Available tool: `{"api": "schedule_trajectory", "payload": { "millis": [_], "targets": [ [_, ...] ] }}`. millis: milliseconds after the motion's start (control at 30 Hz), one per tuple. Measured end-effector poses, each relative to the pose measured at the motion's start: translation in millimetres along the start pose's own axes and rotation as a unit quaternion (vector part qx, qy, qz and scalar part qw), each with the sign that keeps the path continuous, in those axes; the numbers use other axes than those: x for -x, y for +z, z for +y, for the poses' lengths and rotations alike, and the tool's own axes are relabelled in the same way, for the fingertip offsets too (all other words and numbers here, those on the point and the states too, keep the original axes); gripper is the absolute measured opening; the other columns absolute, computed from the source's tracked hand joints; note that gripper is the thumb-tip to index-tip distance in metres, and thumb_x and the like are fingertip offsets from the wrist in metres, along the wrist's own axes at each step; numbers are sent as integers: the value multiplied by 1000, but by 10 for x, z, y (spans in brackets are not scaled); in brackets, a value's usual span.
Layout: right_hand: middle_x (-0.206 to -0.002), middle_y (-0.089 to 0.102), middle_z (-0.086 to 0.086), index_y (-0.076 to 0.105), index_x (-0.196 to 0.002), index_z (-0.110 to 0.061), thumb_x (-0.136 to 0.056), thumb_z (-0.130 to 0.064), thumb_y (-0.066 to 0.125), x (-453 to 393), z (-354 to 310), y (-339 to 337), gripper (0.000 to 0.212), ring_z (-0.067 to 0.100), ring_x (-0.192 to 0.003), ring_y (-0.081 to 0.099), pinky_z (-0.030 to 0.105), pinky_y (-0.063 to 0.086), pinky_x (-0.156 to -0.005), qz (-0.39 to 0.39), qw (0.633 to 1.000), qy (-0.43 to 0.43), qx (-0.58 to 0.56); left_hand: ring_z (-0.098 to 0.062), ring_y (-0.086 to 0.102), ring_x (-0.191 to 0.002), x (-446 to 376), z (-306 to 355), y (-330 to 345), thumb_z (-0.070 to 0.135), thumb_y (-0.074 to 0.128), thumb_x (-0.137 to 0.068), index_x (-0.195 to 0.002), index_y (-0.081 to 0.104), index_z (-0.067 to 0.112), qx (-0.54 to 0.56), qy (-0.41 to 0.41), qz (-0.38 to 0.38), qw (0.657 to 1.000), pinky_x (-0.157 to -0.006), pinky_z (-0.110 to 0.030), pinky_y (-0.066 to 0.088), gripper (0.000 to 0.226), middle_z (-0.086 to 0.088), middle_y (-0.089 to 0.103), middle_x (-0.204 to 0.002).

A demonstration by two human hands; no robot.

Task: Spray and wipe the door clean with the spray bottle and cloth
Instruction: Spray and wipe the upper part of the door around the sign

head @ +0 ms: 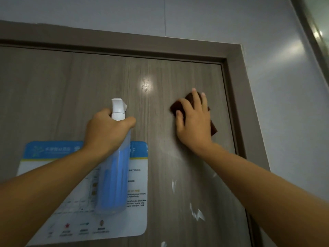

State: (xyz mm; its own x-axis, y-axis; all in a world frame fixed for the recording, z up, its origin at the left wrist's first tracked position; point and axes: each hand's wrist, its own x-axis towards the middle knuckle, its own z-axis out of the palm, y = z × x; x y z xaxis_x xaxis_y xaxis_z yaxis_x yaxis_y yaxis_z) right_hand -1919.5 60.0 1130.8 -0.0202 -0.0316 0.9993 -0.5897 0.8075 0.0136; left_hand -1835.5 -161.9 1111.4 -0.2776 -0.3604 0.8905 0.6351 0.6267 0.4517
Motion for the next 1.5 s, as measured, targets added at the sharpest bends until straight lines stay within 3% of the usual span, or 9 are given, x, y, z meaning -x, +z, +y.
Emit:
{"api": "schedule_trajectory", "payload": {
  "millis": [267, 367, 500, 633, 733, 933, 1133, 1333, 1500],
  "targets": [
    [-169, 25, 3, 59, -138, -24, -101, -36, 57, 473, 272, -112, 39, 24, -160, 8, 50, 37, -118, -170, 921, -350, 11, -7, 50, -53, 1, -56, -16, 26, 76, -82, -81, 62, 9, -11, 12, 2, 1000, -48, -23, 34, 22, 2, 57, -65],
    [-168, 27, 4, 59, -138, -22, -100, -35, 57, 258, 536, -283, 40, 24, -160, 11, 53, 36, -119, -153, 944, -293, 24, -13, 53, -59, 5, -77, -16, 24, 77, -84, -82, 61, 10, -4, 18, -5, 1000, -51, -25, 37, 21, -2, 59, -70],
    [-169, 24, 6, 54, -142, -21, -103, -32, 55, -146, 551, -285, 40, 30, -159, 12, 58, 25, -125, -33, 997, -72, 15, -17, 54, -60, 6, -67, -6, 23, 77, -84, -83, 62, 9, -8, 23, -6, 1000, -54, -27, 39, 21, -5, 61, -71],
    [-170, 19, 9, 51, -142, -23, -105, -35, 49, -389, 171, -51, 39, 34, -158, 8, 57, 18, -126, 45, 994, 94, 14, -17, 55, -60, 16, -44, 28, 23, 77, -84, -83, 61, 9, -15, 21, 0, 1000, -53, -27, 38, 21, -6, 60, -70],
    [-170, 19, 8, 51, -142, -24, -104, -37, 50, -227, -3, 40, 40, 33, -158, 8, 57, 20, -125, 40, 998, 47, -5, -19, 54, -59, 25, -38, 43, 22, 77, -84, -82, 60, 9, -23, 18, 7, 1000, -53, -27, 38, 22, -6, 60, -70],
    [-166, 29, 2, 54, -141, -28, -99, -39, 58, 392, 504, -177, 44, 22, -159, 13, 45, 27, -124, -114, 954, -277, -2, -18, 53, -56, 30, -24, 57, 23, 77, -82, -77, 58, 9, -43, 20, 11, 999, -51, -26, 35, 24, -5, 58, -65],
    [-164, 33, 6, 56, -139, -21, -100, -37, 56, -55, 796, -284, 42, 28, -157, 20, 56, 30, -123, -5, 998, -67, 1, -18, 55, -57, 17, -55, 50, 23, 78, -82, -78, 59, 11, -42, 22, 13, 999, -51, -26, 36, 23, -5, 60, -66],
    [-168, 25, 9, 51, -142, -19, -105, -40, 47, -842, 505, -156, 43, 34, -157, 13, 55, 23, -125, 79, 986, 144, 20, -21, 59, -60, -7, -78, 88, 23, 79, -82, -81, 59, 13, -33, 21, 13, 999, -52, -28, 39, 22, -7, 62, -70],
    [-168, 25, 7, 52, -140, -22, -104, -41, 47, -783, 261, -31, 41, 31, -158, 11, 54, 20, -126, 46, 998, 40, 10, -21, 60, -58, 0, -80, 97, 20, 80, -81, -80, 60, 12, -23, 21, 20, 999, -50, -27, 40, 22, -7, 63, -68]
  ]
}}
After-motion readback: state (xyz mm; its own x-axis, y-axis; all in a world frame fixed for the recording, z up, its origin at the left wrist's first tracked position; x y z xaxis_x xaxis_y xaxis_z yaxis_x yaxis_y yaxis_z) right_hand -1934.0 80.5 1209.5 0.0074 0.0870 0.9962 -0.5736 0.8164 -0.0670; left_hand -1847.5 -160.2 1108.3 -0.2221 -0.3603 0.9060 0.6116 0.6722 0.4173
